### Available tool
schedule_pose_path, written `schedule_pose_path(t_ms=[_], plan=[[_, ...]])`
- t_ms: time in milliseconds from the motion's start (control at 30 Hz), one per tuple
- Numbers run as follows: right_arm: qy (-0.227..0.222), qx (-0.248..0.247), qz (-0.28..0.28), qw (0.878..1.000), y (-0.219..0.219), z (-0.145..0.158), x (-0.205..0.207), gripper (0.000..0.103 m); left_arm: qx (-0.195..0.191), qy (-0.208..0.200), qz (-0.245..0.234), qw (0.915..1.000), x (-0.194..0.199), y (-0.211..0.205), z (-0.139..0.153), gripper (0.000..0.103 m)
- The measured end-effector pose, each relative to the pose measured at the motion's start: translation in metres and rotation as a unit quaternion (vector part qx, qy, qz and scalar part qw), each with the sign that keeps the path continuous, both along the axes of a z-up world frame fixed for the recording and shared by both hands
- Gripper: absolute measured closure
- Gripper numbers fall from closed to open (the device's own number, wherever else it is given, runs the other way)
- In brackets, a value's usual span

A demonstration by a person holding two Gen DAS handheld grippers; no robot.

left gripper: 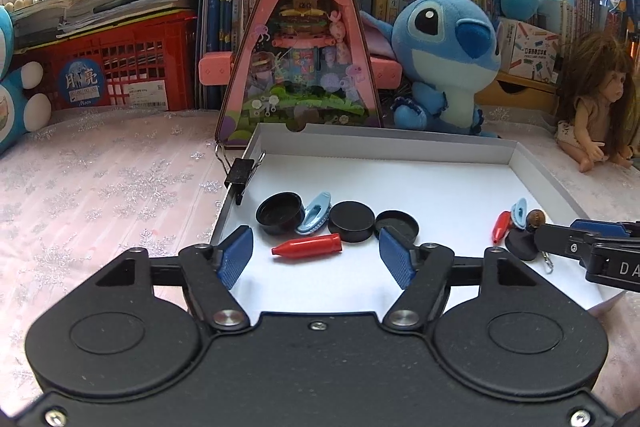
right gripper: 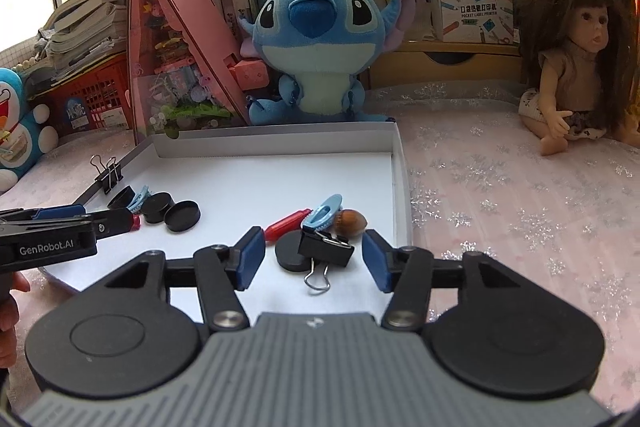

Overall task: Organize rigid objects
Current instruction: 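Open both grippers to drop the red marker and binder clip into the tray, then move both grippers back toward the clear plastic ball and brown acorn on the cloth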

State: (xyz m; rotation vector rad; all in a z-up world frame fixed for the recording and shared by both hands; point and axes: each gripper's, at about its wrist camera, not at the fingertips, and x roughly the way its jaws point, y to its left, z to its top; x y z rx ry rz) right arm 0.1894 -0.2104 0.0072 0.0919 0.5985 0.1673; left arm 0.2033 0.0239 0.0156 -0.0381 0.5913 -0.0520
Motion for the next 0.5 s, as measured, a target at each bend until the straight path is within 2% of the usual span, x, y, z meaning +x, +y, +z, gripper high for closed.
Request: schedule_pose_path(t_ms=[333, 500], plan=[[-0.021, -0.010, 0.007, 1.000, 0.003, 0.012, -0.024, 0.018, 0.007, -0.010, -0.030, 0.9995, -0.035, -0.012, 0.016, 0.029], [-0.032, -0.009, 0.005, 0.999, 0.000, 0.018, -0.039, 0.014, -0.001, -0.016, -0.046, 0.9988, -0.054, -0.017, 0.020, 0.028]])
